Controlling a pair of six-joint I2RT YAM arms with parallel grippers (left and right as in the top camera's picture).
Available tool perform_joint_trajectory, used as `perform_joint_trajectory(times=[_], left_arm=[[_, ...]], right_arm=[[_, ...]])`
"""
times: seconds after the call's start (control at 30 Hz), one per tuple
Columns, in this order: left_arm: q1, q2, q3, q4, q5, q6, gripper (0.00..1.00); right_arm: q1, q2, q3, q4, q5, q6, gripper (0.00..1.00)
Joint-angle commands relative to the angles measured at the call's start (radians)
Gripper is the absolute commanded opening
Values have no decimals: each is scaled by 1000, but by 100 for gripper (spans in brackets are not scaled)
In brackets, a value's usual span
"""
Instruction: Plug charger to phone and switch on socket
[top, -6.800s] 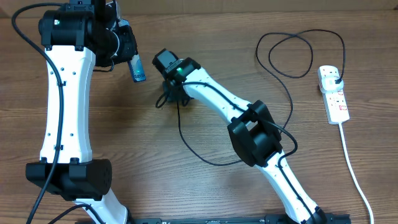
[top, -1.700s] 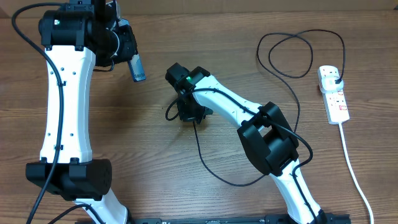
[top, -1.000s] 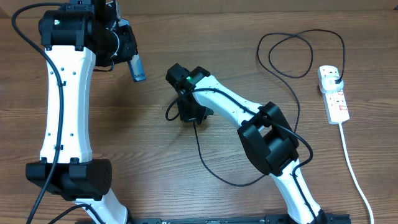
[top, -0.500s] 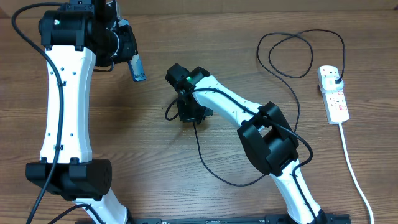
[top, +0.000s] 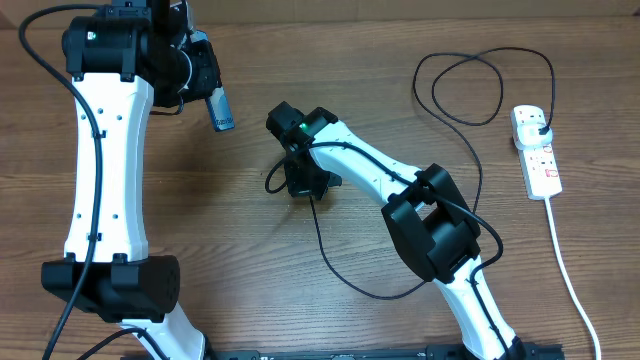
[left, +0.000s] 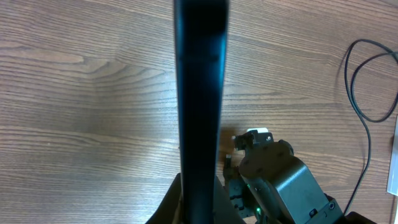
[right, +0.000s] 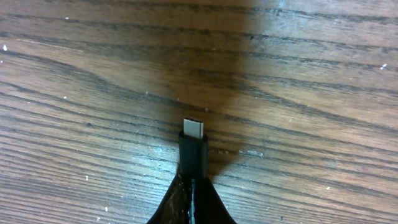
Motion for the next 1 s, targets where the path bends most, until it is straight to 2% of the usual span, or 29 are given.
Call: perform_joint_trajectory(times=[0.0, 0.17, 0.37, 0.57, 0.7, 0.83, 0.97], left_arm=[[7, -5, 5, 13, 43, 39, 4], [7, -5, 5, 42, 328, 277, 4], [7, -5, 5, 62, 499, 409, 4], [8, -5, 5, 166, 615, 402, 4], [47, -5, 6, 285, 742, 283, 4], [88, -5, 5, 332, 824, 229, 4], [107, -5, 6, 329, 914, 225, 4]], right_arm=[[-3, 14, -21, 0, 24, -9, 4], [-3, -14, 44, 21, -76, -148, 4], [-3, -124, 66, 46, -171, -192, 4], [-3, -291, 66, 45, -175, -192, 4], [-3, -400, 66, 18, -130, -192, 4], [-3, -442, 66, 9, -130, -192, 4], [-3, -465, 66, 12, -132, -188, 4]])
